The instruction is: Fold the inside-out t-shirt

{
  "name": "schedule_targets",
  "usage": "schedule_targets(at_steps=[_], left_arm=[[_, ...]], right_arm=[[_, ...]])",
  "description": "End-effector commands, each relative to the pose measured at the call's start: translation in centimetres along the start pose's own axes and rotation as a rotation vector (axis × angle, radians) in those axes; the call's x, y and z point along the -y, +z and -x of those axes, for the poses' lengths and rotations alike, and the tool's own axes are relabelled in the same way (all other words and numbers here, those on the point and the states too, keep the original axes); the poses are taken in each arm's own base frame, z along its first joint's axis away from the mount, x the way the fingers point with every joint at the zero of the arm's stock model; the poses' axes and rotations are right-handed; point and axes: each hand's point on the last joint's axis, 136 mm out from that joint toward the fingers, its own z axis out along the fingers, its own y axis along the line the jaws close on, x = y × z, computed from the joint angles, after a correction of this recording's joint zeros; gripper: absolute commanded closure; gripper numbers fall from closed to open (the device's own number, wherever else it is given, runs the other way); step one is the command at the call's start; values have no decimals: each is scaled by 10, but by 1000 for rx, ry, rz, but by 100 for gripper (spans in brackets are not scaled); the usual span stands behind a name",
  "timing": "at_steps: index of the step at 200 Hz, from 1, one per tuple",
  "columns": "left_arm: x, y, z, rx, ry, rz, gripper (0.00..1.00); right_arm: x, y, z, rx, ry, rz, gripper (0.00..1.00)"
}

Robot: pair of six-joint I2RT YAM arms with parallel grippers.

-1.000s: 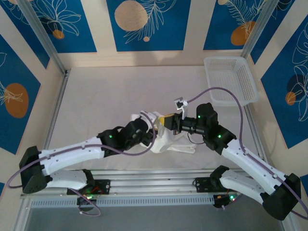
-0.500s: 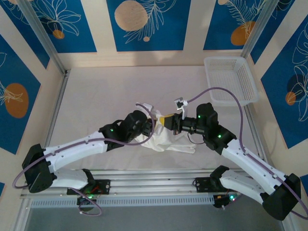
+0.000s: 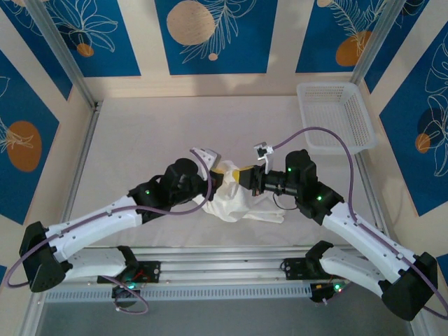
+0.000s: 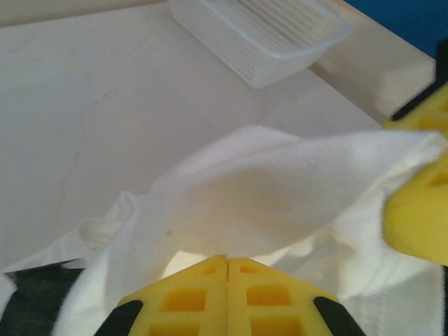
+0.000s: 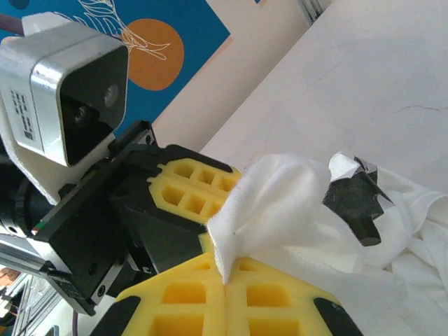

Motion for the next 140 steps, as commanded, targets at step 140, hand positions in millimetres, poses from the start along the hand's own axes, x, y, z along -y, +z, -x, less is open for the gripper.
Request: schedule_targets(at_steps=[140], left_arm=[[-45, 5, 13, 78, -154, 152, 93]], right_arm=[[4, 0, -2, -7, 31, -10, 100]])
